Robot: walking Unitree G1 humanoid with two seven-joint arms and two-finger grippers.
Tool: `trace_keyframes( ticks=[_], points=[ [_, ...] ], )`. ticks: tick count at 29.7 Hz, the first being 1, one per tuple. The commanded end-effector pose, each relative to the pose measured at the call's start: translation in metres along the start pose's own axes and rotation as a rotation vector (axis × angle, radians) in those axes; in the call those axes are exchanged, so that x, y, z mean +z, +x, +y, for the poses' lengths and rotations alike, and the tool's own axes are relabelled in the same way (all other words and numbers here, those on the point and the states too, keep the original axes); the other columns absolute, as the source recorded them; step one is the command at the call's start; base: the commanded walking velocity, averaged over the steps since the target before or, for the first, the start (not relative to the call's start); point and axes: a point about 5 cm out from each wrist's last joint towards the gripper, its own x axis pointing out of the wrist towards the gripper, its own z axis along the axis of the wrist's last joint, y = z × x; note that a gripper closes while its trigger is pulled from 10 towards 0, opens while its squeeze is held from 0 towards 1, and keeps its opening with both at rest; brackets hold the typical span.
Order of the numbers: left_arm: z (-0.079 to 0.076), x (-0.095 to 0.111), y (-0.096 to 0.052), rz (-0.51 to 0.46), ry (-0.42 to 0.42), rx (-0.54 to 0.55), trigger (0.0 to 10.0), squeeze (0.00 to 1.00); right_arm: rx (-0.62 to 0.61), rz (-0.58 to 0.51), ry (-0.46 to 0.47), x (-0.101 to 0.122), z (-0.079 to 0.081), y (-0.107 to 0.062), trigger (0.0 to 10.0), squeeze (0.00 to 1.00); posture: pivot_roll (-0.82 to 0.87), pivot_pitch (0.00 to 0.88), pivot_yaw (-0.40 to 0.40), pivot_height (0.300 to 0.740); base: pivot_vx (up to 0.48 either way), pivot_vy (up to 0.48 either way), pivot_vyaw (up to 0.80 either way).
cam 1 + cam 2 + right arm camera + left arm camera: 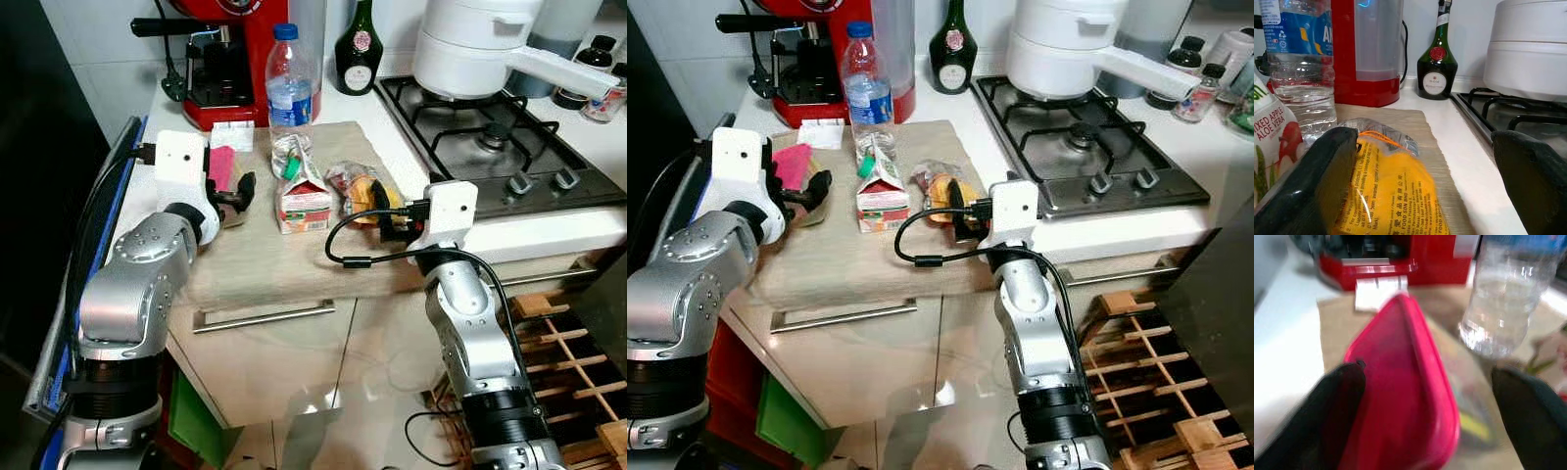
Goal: Restocking fridge
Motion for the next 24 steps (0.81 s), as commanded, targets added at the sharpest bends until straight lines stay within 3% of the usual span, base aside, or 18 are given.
trace_keyframes(
  ticks=[1,3,8,12,18,19,20,21,24],
  points=[
    [0.002,-0.008,0.003,0.041,-0.045,0.011,10.0,0.0,-0.001,0.022,-0.004,-0.003,0.001,-0.001,10.0,0.0,0.04,0.0,0.035,0.74,0.0,0.0,0.0],
    [0.001,-0.001,0.003,-0.002,-0.033,-0.002,10.0,0.0,-0.001,0.024,-0.004,-0.004,0.0,-0.001,10.0,0.0,0.04,0.0,0.035,0.74,0.0,0.0,0.0],
    [-0.012,0.029,0.0,-0.182,0.092,-0.112,10.0,0.0,0.0,0.031,-0.005,-0.005,0.001,-0.002,10.0,0.0,0.04,0.0,0.034,0.74,0.0,0.0,0.0],
    [-0.006,0.035,0.001,-0.202,0.087,-0.098,10.0,0.0,0.001,0.031,-0.004,-0.005,0.001,-0.003,10.0,0.0,0.04,0.0,0.036,0.74,0.0,0.0,0.0],
    [-0.006,0.019,0.004,-0.147,-0.008,-0.104,10.0,0.0,0.0,0.036,-0.002,-0.006,0.002,-0.004,10.0,0.0,0.04,0.0,0.037,0.74,0.0,0.0,0.0],
    [-0.007,0.018,0.004,-0.144,-0.005,-0.109,3.9,0.0,0.001,0.036,-0.001,-0.006,0.003,-0.004,10.0,0.0,0.04,0.0,0.038,0.74,0.0,0.0,0.0],
    [-0.007,0.018,0.004,-0.144,-0.005,-0.109,3.9,0.0,0.001,0.036,-0.001,-0.006,0.003,-0.004,10.0,0.0,0.04,0.0,0.038,0.74,0.0,0.0,0.0],
    [-0.007,0.016,0.004,-0.143,-0.004,-0.107,0.0,0.0,0.001,0.036,-0.001,-0.006,0.003,-0.004,10.0,0.0,0.04,0.0,0.038,0.74,0.0,0.0,0.0],
    [-0.007,0.012,0.005,-0.134,0.017,-0.114,0.0,0.0,0.0,0.037,-0.001,-0.007,0.003,-0.003,10.0,0.0,0.04,0.0,0.04,0.74,0.0,0.0,0.0]
  ],
)
